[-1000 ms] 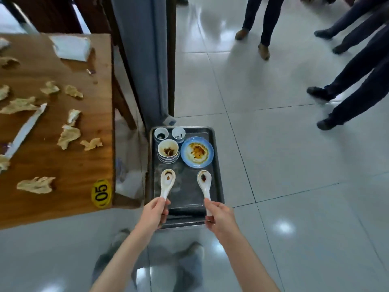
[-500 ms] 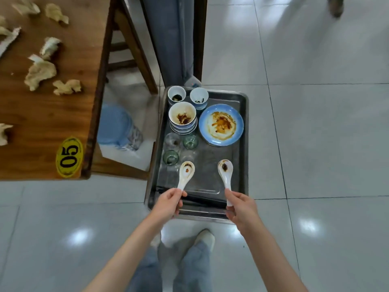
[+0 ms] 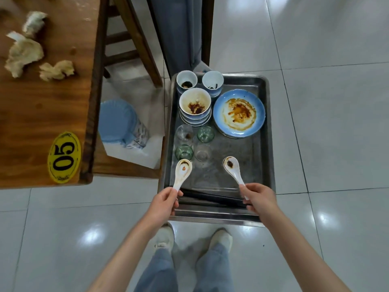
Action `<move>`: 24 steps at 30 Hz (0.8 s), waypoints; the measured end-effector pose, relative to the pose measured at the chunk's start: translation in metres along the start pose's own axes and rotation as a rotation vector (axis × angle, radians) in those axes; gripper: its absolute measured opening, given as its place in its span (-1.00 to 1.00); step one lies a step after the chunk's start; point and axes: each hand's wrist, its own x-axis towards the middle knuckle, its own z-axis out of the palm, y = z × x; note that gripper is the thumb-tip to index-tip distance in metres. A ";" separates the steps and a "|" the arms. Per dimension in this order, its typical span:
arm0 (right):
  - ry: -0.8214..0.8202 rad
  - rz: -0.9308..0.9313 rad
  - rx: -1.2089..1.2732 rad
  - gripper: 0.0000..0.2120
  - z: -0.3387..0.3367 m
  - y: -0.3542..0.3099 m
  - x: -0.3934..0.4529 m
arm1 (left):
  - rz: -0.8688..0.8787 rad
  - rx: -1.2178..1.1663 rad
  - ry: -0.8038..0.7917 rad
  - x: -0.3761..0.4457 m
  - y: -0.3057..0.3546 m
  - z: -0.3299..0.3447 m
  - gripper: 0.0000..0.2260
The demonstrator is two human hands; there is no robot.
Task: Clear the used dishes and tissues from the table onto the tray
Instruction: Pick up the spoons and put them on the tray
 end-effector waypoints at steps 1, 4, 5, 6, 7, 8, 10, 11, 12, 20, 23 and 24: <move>0.006 0.004 -0.014 -0.89 0.001 0.000 0.004 | 0.005 0.009 -0.004 0.002 -0.001 -0.005 -0.75; 0.021 0.013 -0.019 -0.87 0.001 0.002 0.012 | 0.028 0.049 -0.004 0.008 -0.004 -0.016 -0.76; 0.031 0.017 -0.007 -0.86 0.002 0.004 0.014 | 0.030 0.057 0.000 0.009 -0.005 -0.018 -0.76; 0.045 0.023 0.008 -0.86 0.002 0.006 0.017 | 0.027 0.060 0.004 0.011 -0.007 -0.020 -0.76; 0.059 0.032 0.023 -0.86 0.003 0.007 0.018 | 0.020 0.058 0.009 0.012 -0.008 -0.020 -0.76; 0.070 0.042 0.036 -0.85 0.005 0.009 0.019 | 0.010 0.053 0.012 0.013 -0.010 -0.020 -0.75; 0.084 0.067 0.073 -0.82 0.010 0.013 0.019 | -0.021 0.041 0.013 0.014 -0.013 -0.019 -0.75; 0.082 0.088 0.110 -0.81 0.013 0.015 0.019 | -0.035 0.035 0.010 0.015 -0.014 -0.017 -0.75; 0.071 0.123 0.165 -0.80 0.018 0.014 0.019 | -0.048 0.031 0.005 0.016 -0.016 -0.016 -0.74; 0.020 0.311 0.532 -0.88 0.028 -0.006 0.027 | -0.097 0.005 -0.131 0.030 -0.015 0.032 -0.75; 0.079 0.303 0.560 -0.88 0.019 -0.009 0.034 | -0.113 -0.058 -0.185 0.038 -0.006 0.062 -0.75; 0.093 0.300 0.563 -0.87 0.016 -0.010 0.038 | -0.123 -0.084 -0.199 0.041 -0.002 0.071 -0.75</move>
